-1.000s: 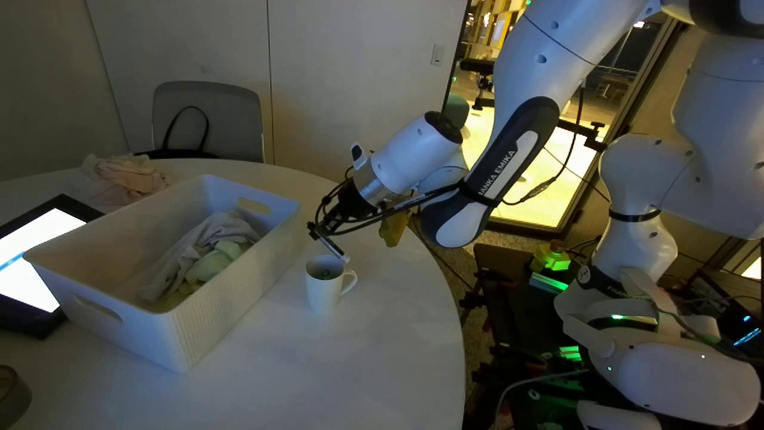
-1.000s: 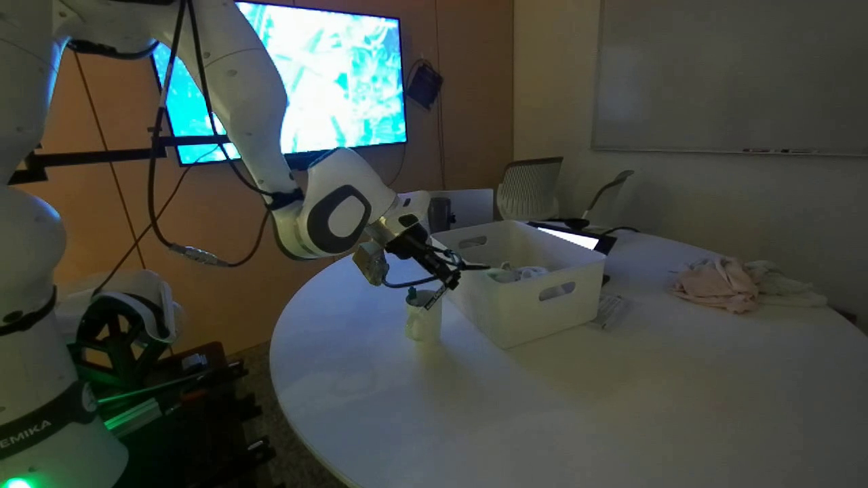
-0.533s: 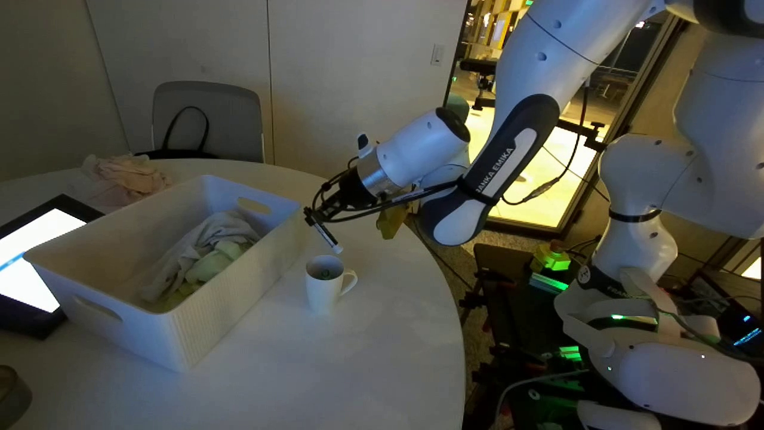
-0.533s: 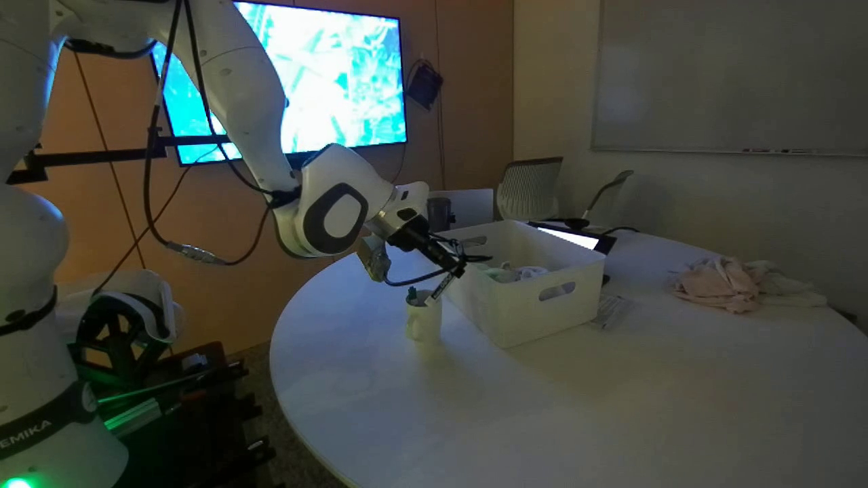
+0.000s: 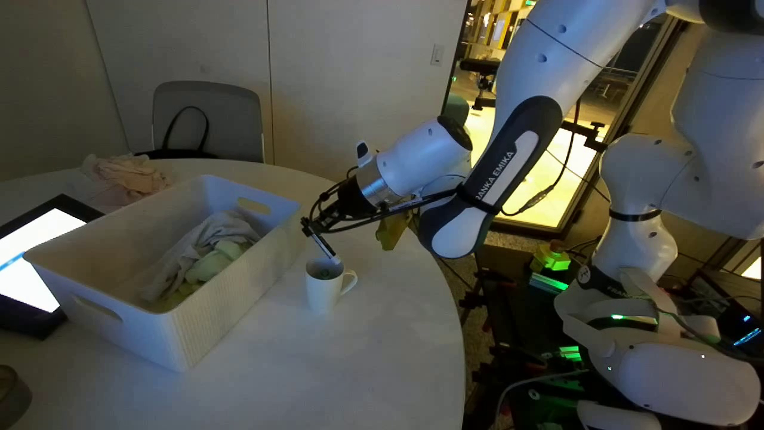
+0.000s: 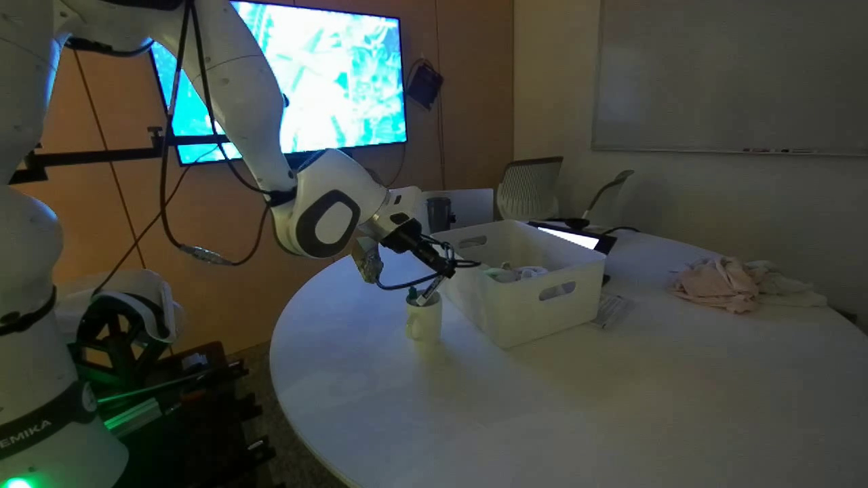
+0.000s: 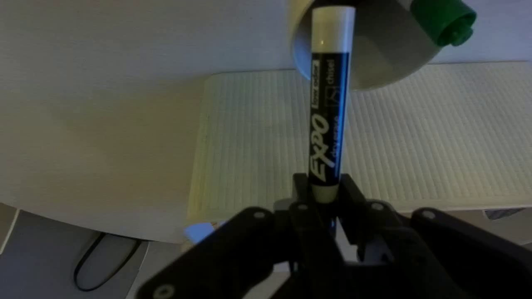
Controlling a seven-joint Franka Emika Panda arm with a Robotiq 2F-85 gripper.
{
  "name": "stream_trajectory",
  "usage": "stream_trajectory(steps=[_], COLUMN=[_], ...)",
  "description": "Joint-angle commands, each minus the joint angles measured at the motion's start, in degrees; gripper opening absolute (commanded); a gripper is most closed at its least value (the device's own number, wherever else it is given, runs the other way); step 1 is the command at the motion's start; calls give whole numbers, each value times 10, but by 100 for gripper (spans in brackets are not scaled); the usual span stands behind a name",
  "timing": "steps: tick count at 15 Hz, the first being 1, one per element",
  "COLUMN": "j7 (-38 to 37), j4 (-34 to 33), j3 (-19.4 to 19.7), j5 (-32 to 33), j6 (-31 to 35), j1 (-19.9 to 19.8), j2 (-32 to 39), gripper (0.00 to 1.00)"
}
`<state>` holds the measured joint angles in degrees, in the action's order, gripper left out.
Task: Put the cloths in the box and put the markers in the cup
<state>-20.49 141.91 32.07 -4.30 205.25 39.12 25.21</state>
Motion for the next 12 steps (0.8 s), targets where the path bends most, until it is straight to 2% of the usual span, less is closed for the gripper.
stream_trajectory(steps=[1, 4, 5, 9, 12], j7=[-12, -14, 68, 122, 150], j4=[8, 10, 10, 11, 12], j3=[-9, -9, -86, -168, -220], j5=[-4, -5, -78, -135, -141], j6=[26, 34, 40, 74, 97], j1=[0, 1, -60, -122, -166], j2=[-2, -1, -15, -10, 0], gripper=[8, 8, 8, 8, 9])
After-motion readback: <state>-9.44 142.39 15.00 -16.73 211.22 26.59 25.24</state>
